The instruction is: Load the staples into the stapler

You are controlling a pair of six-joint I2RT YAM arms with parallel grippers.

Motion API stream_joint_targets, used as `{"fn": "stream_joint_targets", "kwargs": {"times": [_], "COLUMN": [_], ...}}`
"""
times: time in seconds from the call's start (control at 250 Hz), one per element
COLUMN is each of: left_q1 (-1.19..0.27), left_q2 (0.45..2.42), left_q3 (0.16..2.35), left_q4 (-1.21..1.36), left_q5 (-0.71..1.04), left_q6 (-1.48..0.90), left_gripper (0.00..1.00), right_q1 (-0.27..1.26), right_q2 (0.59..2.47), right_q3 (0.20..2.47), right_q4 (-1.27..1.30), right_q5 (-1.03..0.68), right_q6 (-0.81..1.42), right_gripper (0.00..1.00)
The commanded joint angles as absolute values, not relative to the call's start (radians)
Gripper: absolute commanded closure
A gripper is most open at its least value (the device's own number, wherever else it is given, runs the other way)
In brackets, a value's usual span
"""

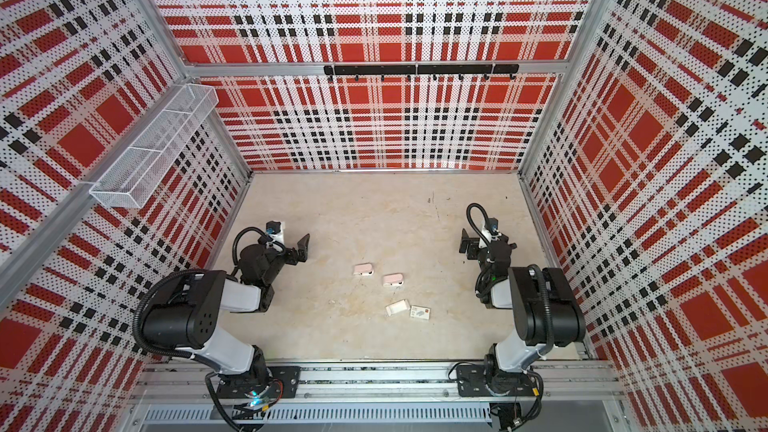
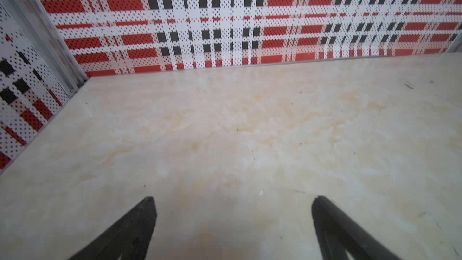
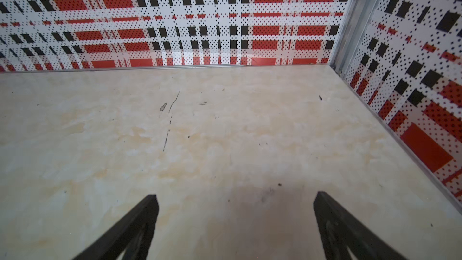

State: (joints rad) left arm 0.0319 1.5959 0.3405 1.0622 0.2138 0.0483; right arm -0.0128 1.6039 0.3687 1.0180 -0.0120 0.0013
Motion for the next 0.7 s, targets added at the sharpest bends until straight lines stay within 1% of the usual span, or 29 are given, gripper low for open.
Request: {"fn": "stream_joint_targets", "kwargs": {"times": [0.0, 0.696], "left_q1": [0.024, 0.020], "left_q2": [1.585, 1.582], "left_q3": [0.360, 0.362], "left_q4": [1.036, 1.026], "left_q5": [0.191, 0.183], "left_q6": [0.025, 0.031], "left_gripper": [0.01, 0.01], "right_q1": [0.000, 0.002], "right_q2": [1.591, 1.588], "right_q3": [0.402, 0.399], "right_q4": [0.925, 0.930], "right_q5": [-0.026, -0.034], "right_q6": [-0.051, -0.057], "right_gripper": [0.00, 0.00]}}
